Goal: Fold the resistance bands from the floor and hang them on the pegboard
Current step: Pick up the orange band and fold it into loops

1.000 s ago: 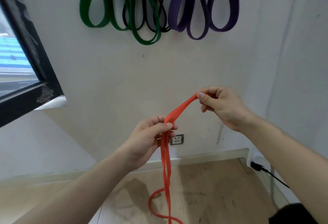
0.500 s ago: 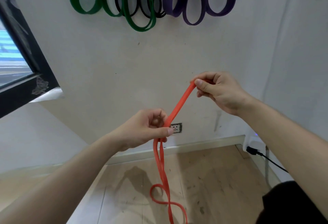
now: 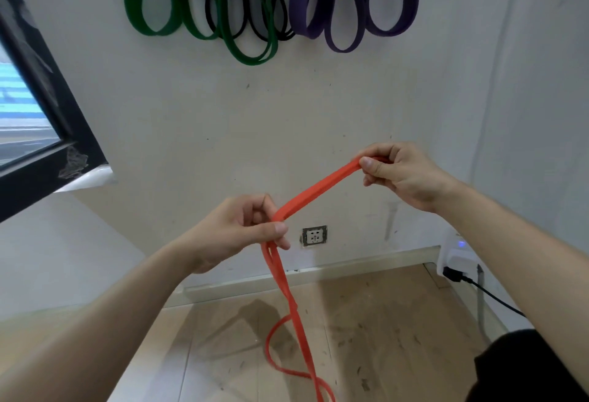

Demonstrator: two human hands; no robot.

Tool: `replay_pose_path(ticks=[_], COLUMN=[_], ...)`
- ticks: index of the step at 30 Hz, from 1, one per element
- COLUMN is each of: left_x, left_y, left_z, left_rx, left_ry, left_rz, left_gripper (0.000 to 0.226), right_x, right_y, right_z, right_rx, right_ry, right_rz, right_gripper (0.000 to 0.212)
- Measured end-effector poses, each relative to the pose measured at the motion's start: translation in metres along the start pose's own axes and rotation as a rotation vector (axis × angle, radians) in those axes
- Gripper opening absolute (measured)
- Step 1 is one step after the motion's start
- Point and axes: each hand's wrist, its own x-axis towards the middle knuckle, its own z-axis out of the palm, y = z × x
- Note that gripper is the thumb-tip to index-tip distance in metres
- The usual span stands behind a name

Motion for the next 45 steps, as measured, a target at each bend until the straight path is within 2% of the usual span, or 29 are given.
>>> replay_pose_path(ticks=[3,6,9,12,14,16,19,23,28,37,42,45], left_x=[0.000,-0.001,0.000,0.002,0.002,0.002,0.000,-0.004,-0.002,-0.002,-0.001,0.001], left_y=[-0.001,-0.001,0.001,0.001,0.002,0.001,0.001,0.001,0.003,-0.004,-0.008,-0.009], left_z=[-0.002,0.000,0.004,0.008,0.011,0.011,0.008,0.005,0.015,0.030,0.032,0.030], left_rx=[-0.055,-0.103,-0.090,-0.059,-0.058,-0.072,-0.094,-0.102,-0.048,-0.026,-0.023,-0.019], left_ry=[0.043,0.005,-0.036,-0.071,-0.082,-0.072,-0.043,-0.043,-0.045,-0.035,-0.037,0.002], left_rz=[0.047,0.047,0.029,0.012,0.009,0.000,-0.017,-0.025,-0.001,0.030,-0.003,-0.021], left_gripper=[0.014,0.019,0.020,0.013,0.014,0.016,0.021,0.025,0.018,0.015,0.020,0.011], right_x=[-0.003,-0.009,-0.014,-0.022,-0.026,-0.030,-0.031,-0.028,-0.027,-0.020,-0.009,-0.004], right_y=[0.009,0.011,-0.001,-0.019,-0.025,-0.023,-0.017,-0.022,-0.036,-0.042,-0.038,-0.031], right_z=[-0.006,-0.004,0.014,0.044,0.064,0.079,0.084,0.081,0.073,0.040,0.014,-0.002], right_rx=[-0.150,-0.442,-0.737,-0.680,-0.565,-0.403,-0.305,-0.322,-0.423,-0.304,-0.218,-0.155], right_ry=[-0.103,-0.343,-0.483,-0.510,-0.533,-0.553,-0.540,-0.502,-0.436,-0.312,-0.151,-0.072], right_rz=[0.070,0.143,0.126,0.001,-0.041,-0.025,0.019,0.020,-0.078,-0.146,-0.173,-0.153], right_gripper=[0.014,0.015,0.058,0.079,0.075,0.060,0.036,0.022,0.017,0.010,0.009,0.009])
